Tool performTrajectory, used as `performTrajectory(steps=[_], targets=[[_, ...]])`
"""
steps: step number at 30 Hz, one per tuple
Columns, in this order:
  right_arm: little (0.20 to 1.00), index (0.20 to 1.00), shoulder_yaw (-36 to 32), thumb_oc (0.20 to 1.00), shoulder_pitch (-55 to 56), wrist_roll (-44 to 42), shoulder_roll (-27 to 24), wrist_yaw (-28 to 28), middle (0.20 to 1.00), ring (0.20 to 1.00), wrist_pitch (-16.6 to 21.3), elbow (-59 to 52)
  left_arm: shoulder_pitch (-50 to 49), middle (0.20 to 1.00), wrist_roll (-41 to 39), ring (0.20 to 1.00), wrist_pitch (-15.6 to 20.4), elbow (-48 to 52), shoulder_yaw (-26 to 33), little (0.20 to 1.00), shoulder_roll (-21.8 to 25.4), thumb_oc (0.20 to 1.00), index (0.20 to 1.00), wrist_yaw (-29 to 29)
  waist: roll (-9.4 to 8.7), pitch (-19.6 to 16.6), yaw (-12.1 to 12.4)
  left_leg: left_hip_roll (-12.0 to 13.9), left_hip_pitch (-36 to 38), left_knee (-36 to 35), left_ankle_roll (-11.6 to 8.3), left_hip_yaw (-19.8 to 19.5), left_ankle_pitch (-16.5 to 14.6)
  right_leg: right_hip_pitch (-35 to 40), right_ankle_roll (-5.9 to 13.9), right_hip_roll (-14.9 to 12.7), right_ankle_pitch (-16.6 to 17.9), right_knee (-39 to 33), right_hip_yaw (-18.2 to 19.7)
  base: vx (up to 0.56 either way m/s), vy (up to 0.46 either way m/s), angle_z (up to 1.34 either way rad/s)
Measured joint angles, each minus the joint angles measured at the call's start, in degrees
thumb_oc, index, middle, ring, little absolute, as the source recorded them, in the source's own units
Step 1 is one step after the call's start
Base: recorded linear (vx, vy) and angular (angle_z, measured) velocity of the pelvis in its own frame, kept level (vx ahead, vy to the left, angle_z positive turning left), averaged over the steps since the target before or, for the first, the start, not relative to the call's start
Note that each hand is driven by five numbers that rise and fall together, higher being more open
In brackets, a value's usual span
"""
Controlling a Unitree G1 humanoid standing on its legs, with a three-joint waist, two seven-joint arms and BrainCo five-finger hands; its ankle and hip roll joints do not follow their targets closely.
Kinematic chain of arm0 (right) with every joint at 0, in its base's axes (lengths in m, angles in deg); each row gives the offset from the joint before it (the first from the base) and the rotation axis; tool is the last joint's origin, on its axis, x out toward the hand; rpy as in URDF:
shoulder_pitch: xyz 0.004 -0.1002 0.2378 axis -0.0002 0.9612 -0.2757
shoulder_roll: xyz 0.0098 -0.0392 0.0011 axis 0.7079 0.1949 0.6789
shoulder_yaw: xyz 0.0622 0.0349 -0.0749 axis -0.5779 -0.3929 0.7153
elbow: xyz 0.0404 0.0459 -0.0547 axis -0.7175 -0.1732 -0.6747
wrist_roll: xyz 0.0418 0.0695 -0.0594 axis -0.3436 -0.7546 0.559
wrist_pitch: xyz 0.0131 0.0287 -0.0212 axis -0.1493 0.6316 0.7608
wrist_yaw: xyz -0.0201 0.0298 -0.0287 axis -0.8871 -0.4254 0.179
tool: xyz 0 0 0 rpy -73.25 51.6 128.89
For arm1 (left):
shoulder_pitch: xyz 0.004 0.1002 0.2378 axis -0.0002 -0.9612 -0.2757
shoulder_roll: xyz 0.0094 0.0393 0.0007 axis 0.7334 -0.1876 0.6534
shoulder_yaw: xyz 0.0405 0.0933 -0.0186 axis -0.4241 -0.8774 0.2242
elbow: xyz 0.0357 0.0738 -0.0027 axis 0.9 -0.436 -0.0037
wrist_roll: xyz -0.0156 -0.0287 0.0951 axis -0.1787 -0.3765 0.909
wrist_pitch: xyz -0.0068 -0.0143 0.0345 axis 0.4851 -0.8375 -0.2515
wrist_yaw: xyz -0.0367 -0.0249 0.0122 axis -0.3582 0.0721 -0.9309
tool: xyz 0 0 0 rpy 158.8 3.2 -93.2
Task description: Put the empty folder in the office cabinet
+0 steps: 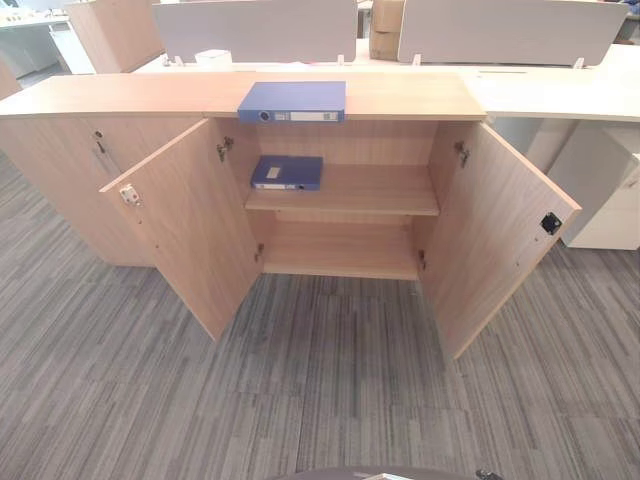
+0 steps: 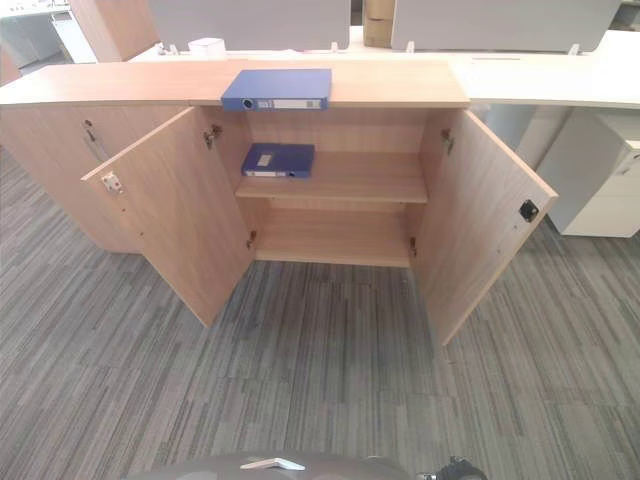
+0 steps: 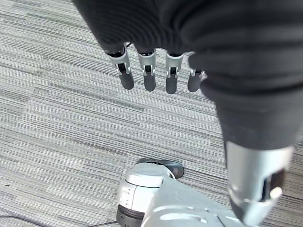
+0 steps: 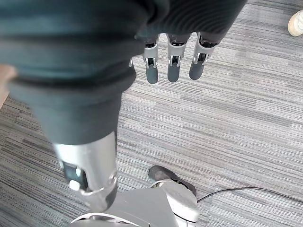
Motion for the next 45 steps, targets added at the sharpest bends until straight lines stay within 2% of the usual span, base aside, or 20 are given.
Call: performTrajectory(steps=[4, 7, 11, 12, 16, 19, 22, 23, 24, 25, 26, 28, 29, 31, 33, 37, 38, 41, 43, 45], targets=[[1.000, 1.000, 0.6, 1.000, -1.7, 0.0, 0.0, 0.0, 1.000, 1.000, 0.0, 0.8, 1.7, 1.000, -0.3, 1.000, 0.0, -0.1, 0.4, 1.000, 0.5, 1.000, 1.000, 0.1, 0.25, 2.3, 1.0, 0.1, -1.9, 3.9, -1.07, -0.4, -0.3, -0.2, -0.40, 0.1, -0.3, 0.1, -0.1, -0.04, -0.076, 0.03], [1.000, 1.000, 0.9, 1.000, -5.1, 0.0, -0.7, -0.3, 1.000, 1.000, 0.0, 1.2, 6.1, 1.000, -2.2, 1.000, 0.0, 0.4, 0.3, 1.000, 1.4, 1.000, 1.000, 0.4, -2.80, 6.2, 2.9, -1.4, -10.6, 16.1, -4.13, -1.2, 1.2, -0.6, -1.72, -2.4, 2.0, -1.9, -0.1, -0.01, -0.029, -0.04], [1.000, 1.000, 0.8, 1.000, -6.7, 0.0, -1.8, -0.7, 1.000, 1.000, 0.1, 1.6, 7.1, 1.000, -3.0, 1.000, 0.3, 1.0, 0.3, 1.000, 1.3, 1.000, 1.000, 0.7, -1.89, 8.0, 3.5, -1.2, -15.0, 25.0, -5.81, -3.3, 3.2, -0.6, -2.99, -1.9, 1.4, -1.7, -0.1, 0.17, 0.002, 0.16], [1.000, 1.000, 0.8, 1.000, -9.9, 0.0, -2.2, -0.8, 1.000, 1.000, -0.7, 4.3, 8.9, 1.000, -4.4, 1.000, 0.2, 1.6, 0.1, 1.000, 1.1, 1.000, 1.000, 0.7, -1.94, 9.9, 3.4, 0.2, -22.4, 26.7, -5.57, -0.2, 2.8, 1.2, -3.23, -1.8, 1.2, -4.5, 0.1, 0.41, 0.144, 0.09], [1.000, 1.000, 1.4, 1.000, -8.5, 0.4, -2.5, -1.3, 1.000, 1.000, -1.0, 3.7, 5.7, 1.000, -4.4, 1.000, 0.2, 0.1, 0.0, 1.000, 1.0, 1.000, 1.000, 0.8, 0.08, 7.7, 4.5, 4.0, -18.6, -1.8, -6.81, 0.8, 5.3, 7.2, -0.86, 0.6, 2.5, -12.6, 0.1, 0.42, 0.147, -0.24], [1.000, 1.000, 1.2, 1.000, -7.2, 0.4, -2.4, -1.2, 1.000, 1.000, -1.2, 3.8, 4.6, 1.000, -4.5, 1.000, -0.1, -0.9, 0.4, 1.000, 1.0, 1.000, 1.000, 1.1, 1.29, 6.8, 5.9, 5.2, -18.6, -3.3, -6.70, -0.5, 8.5, 10.1, -2.50, 1.2, 4.0, -13.7, 1.4, 0.36, 0.184, -0.30], [1.000, 1.000, 0.6, 1.000, -6.8, 0.5, -2.6, -1.2, 1.000, 1.000, -1.2, 4.9, 3.1, 1.000, -5.6, 1.000, 0.1, -0.6, 2.3, 1.000, 0.3, 1.000, 1.000, 1.3, 1.92, 5.9, 7.3, 4.7, -16.7, -4.0, -6.76, 0.1, 8.8, 13.6, 1.10, 0.7, 2.7, -15.6, 5.5, 0.48, 0.285, -0.77], [1.000, 1.000, -0.2, 1.000, -6.3, 0.8, -2.7, -1.2, 1.000, 1.000, -1.1, 5.7, 1.2, 1.000, -5.6, 1.000, -0.1, -0.8, 2.7, 1.000, -1.2, 1.000, 1.000, 1.4, 2.10, 3.8, 7.4, 2.3, -14.2, -4.1, -3.67, 0.0, 10.5, 15.7, 2.71, -1.4, 1.7, -15.9, 7.8, 0.17, 0.118, -0.71], [1.000, 1.000, -0.2, 1.000, -6.3, 0.8, -2.7, -1.2, 1.000, 1.000, -1.1, 5.7, 1.2, 1.000, -5.6, 1.000, -0.1, -0.8, 2.7, 1.000, -1.2, 1.000, 1.000, 1.4, 2.10, 3.8, 7.4, 2.3, -14.2, -4.1, -3.67, 0.0, 10.5, 15.7, 2.71, -1.4, 1.7, -15.9, 7.8, 0.49, 0.351, -0.90], [1.000, 1.000, -0.4, 1.000, -3.6, 1.5, -2.2, -1.0, 1.000, 1.000, -1.1, 4.5, 0.6, 1.000, -5.5, 1.000, -0.2, -0.6, 2.6, 1.000, -1.1, 1.000, 1.000, 1.5, 1.29, 2.2, 6.7, -0.1, -10.5, -4.1, 0.37, 1.2, 13.5, 18.9, 5.35, -4.1, -0.1, -15.8, 7.4, 0.41, 0.355, -0.29], [1.000, 1.000, -1.5, 1.000, -1.4, 1.6, -1.3, -0.3, 1.000, 1.000, -0.9, 4.2, 1.5, 1.000, -5.4, 1.000, 0.4, -0.5, 2.9, 1.000, -0.4, 1.000, 1.000, 1.4, -0.24, 1.3, 6.5, -2.0, -8.1, -3.6, 2.56, 1.8, 11.6, 18.3, 8.03, -6.0, 0.3, -12.1, 6.1, 0.57, 0.644, -0.44], [1.000, 1.000, -4.4, 1.000, -0.9, 1.5, -0.4, -0.1, 1.000, 1.000, -1.1, 4.1, 2.3, 1.000, -4.9, 1.000, 0.8, -1.8, 5.7, 1.000, -0.6, 1.000, 1.000, 1.4, 0.31, 0.7, 5.6, -2.1, -4.2, -4.1, 3.77, 3.1, 8.2, 14.6, 10.93, -7.4, -1.6, 1.4, 4.6, 0.33, 0.509, -0.50], [1.000, 1.000, -2.5, 1.000, -0.2, 1.4, -1.4, -0.1, 1.000, 1.000, -1.1, 1.5, 2.4, 1.000, -4.9, 1.000, 0.6, -2.6, 5.0, 1.000, -0.9, 1.000, 1.000, 1.4, 1.11, 0.3, 3.8, -3.2, -2.0, -4.0, 5.21, 2.5, 5.6, 1.4, 9.98, -12.4, 0.0, 30.3, 1.5, 0.26, 0.262, -0.28], [1.000, 1.000, -1.6, 1.000, 2.6, 1.0, -0.8, 0.0, 1.000, 1.000, -1.2, 1.3, 3.3, 1.000, -5.0, 1.000, 1.2, -2.1, 2.0, 1.000, 0.8, 1.000, 1.000, 1.4, -1.21, -2.4, 1.5, -7.9, -1.0, -4.1, 7.90, 1.0, 2.4, -7.2, 8.96, -20.4, -0.9, 36.7, 0.0, 0.24, 0.129, 0.26], [1.000, 1.000, -1.7, 1.000, 2.5, -1.0, -1.0, -0.7, 1.000, 1.000, -1.3, 1.2, 5.1, 1.000, -5.2, 1.000, 1.4, -1.8, 1.5, 1.000, 1.7, 1.000, 1.000, 1.7, -0.88, -2.3, 1.0, -9.3, -0.2, -3.5, 8.16, -0.1, 2.4, -12.6, 9.07, -23.5, -1.8, 31.3, -1.9, 0.20, -0.048, 0.38], [1.000, 1.000, -1.7, 1.000, 0.0, -2.2, -1.0, -1.1, 1.000, 1.000, -1.2, 1.0, 6.4, 1.000, -5.7, 1.000, 1.4, -1.1, 1.4, 1.000, 2.6, 1.000, 1.000, 2.1, 0.03, 0.2, 0.7, -8.3, 1.6, -3.1, 7.58, -0.9, 2.7, -12.8, 10.05, -19.3, 0.0, 15.3, -2.5, 0.28, -0.130, 0.27], [1.000, 1.000, -1.9, 1.000, -0.9, -3.2, -1.4, -1.3, 1.000, 1.000, -0.9, -0.6, 6.1, 1.000, -5.7, 1.000, 1.6, -0.5, 2.6, 1.000, 1.9, 1.000, 1.000, 2.3, 0.90, 1.8, -0.3, -6.5, 2.6, -2.4, 4.77, -3.2, -0.7, -12.1, 11.54, -13.4, 3.4, 3.3, -2.3, 0.28, -0.098, 0.30], [1.000, 1.000, -1.9, 1.000, -2.3, -4.0, -0.7, -1.3, 1.000, 1.000, -0.6, -1.5, 5.7, 1.000, -5.6, 1.000, 1.2, -1.3, 2.6, 1.000, 1.8, 1.000, 1.000, 2.4, -0.91, 4.2, -1.7, -6.8, 5.3, -2.2, 3.99, -4.0, -1.1, -10.9, 11.36, -10.0, 9.1, -3.5, -1.3, 0.24, -0.116, 0.46], [1.000, 1.000, -2.2, 1.000, -0.6, -4.8, 0.3, -1.3, 1.000, 1.000, -0.7, -0.7, 4.8, 1.000, -5.4, 1.000, 1.3, -1.0, 2.2, 1.000, 2.1, 1.000, 1.000, 2.5, -3.28, 4.3, -2.1, -7.3, 8.5, -3.4, 2.42, -5.0, -2.5, -8.4, 8.27, -8.6, 12.9, -5.1, 0.0, 0.21, -0.172, 0.69], [1.000, 1.000, -3.9, 1.000, 0.0, -4.8, 0.2, -1.3, 1.000, 1.000, -0.7, 0.0, 3.5, 1.000, -4.8, 1.000, 1.5, 0.2, 2.0, 1.000, 1.2, 1.000, 1.000, 2.4, -2.31, 3.9, -1.6, -4.7, 10.3, -3.4, 0.40, -4.7, -4.1, -6.2, 4.99, -6.3, 14.7, -6.3, -1.0, 0.19, -0.166, 0.22]])
